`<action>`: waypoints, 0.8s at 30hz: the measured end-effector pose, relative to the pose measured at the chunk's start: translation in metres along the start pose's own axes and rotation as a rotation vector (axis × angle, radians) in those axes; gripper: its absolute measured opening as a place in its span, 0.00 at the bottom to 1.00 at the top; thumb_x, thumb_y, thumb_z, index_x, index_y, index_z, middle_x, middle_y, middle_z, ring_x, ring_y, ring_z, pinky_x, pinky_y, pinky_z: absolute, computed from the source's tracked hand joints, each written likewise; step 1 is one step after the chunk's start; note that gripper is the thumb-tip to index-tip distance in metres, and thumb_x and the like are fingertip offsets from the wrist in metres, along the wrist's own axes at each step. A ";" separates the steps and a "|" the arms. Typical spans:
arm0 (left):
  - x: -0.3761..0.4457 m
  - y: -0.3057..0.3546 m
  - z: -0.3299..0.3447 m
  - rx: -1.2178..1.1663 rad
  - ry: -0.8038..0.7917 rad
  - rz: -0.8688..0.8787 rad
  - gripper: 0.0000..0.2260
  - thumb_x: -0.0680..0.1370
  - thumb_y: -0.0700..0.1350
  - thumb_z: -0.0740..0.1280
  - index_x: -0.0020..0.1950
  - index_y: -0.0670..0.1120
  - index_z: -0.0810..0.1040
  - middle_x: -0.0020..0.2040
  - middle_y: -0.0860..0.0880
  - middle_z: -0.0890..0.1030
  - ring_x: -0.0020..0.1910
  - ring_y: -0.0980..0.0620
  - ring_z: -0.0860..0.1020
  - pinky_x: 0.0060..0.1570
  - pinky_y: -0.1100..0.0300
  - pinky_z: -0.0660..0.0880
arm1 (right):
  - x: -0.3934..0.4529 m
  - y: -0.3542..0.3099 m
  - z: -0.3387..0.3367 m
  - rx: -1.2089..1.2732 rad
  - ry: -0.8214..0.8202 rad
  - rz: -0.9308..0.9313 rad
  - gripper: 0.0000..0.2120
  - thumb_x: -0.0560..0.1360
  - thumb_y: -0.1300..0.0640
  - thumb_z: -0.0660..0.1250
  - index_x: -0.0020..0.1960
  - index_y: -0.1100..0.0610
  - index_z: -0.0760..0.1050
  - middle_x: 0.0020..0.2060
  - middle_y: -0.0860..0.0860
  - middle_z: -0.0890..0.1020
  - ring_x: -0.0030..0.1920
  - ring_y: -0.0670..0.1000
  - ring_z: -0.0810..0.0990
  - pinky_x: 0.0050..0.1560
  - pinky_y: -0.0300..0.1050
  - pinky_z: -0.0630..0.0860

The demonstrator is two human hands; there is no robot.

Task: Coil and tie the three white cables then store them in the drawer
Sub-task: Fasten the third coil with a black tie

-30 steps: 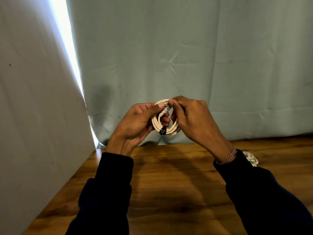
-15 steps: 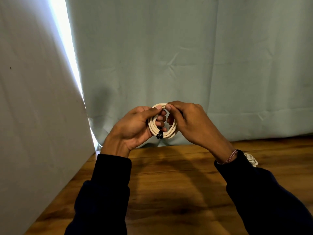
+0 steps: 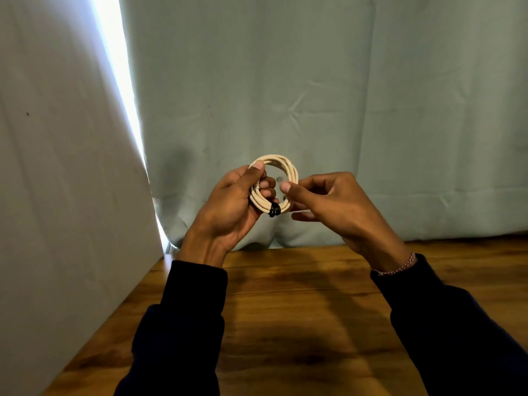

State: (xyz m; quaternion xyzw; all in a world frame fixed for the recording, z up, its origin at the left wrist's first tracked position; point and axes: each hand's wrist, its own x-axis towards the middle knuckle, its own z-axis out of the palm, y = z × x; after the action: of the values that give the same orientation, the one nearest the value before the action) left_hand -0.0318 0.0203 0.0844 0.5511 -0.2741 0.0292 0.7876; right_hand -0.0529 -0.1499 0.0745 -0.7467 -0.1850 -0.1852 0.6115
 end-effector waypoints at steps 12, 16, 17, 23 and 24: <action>0.002 -0.011 0.014 0.224 0.130 -0.023 0.14 0.86 0.47 0.56 0.46 0.43 0.74 0.33 0.50 0.72 0.34 0.54 0.70 0.39 0.60 0.74 | 0.010 0.003 -0.010 0.522 -0.120 0.184 0.14 0.72 0.66 0.73 0.57 0.64 0.80 0.42 0.56 0.84 0.45 0.54 0.83 0.53 0.49 0.81; 0.001 -0.011 0.016 0.206 0.092 -0.012 0.13 0.85 0.46 0.57 0.48 0.40 0.76 0.35 0.47 0.74 0.36 0.53 0.73 0.42 0.59 0.76 | 0.012 0.004 -0.010 0.512 -0.026 0.170 0.19 0.73 0.67 0.73 0.63 0.61 0.77 0.42 0.55 0.85 0.46 0.54 0.84 0.51 0.51 0.82; 0.000 -0.011 0.015 0.213 0.083 -0.002 0.13 0.85 0.45 0.58 0.50 0.39 0.77 0.37 0.46 0.74 0.37 0.52 0.74 0.43 0.59 0.77 | 0.012 0.004 -0.010 0.483 0.000 0.161 0.19 0.73 0.66 0.73 0.63 0.60 0.77 0.43 0.56 0.85 0.46 0.54 0.84 0.50 0.51 0.83; 0.000 -0.005 0.004 0.285 0.045 0.047 0.12 0.83 0.42 0.63 0.61 0.38 0.80 0.43 0.42 0.76 0.40 0.51 0.77 0.46 0.57 0.79 | 0.006 0.001 -0.006 0.127 0.085 -0.023 0.18 0.72 0.54 0.76 0.61 0.51 0.78 0.43 0.51 0.87 0.44 0.51 0.87 0.47 0.48 0.84; 0.000 -0.005 0.004 0.306 0.038 0.055 0.12 0.83 0.42 0.63 0.62 0.39 0.79 0.43 0.43 0.77 0.40 0.51 0.78 0.45 0.58 0.79 | 0.006 0.003 -0.005 0.085 0.107 -0.051 0.18 0.73 0.53 0.76 0.60 0.50 0.78 0.42 0.50 0.87 0.43 0.50 0.87 0.47 0.47 0.84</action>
State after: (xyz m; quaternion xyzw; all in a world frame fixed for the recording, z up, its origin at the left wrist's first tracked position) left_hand -0.0319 0.0150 0.0812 0.6563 -0.2666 0.1024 0.6983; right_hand -0.0469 -0.1545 0.0761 -0.7041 -0.1788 -0.2321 0.6469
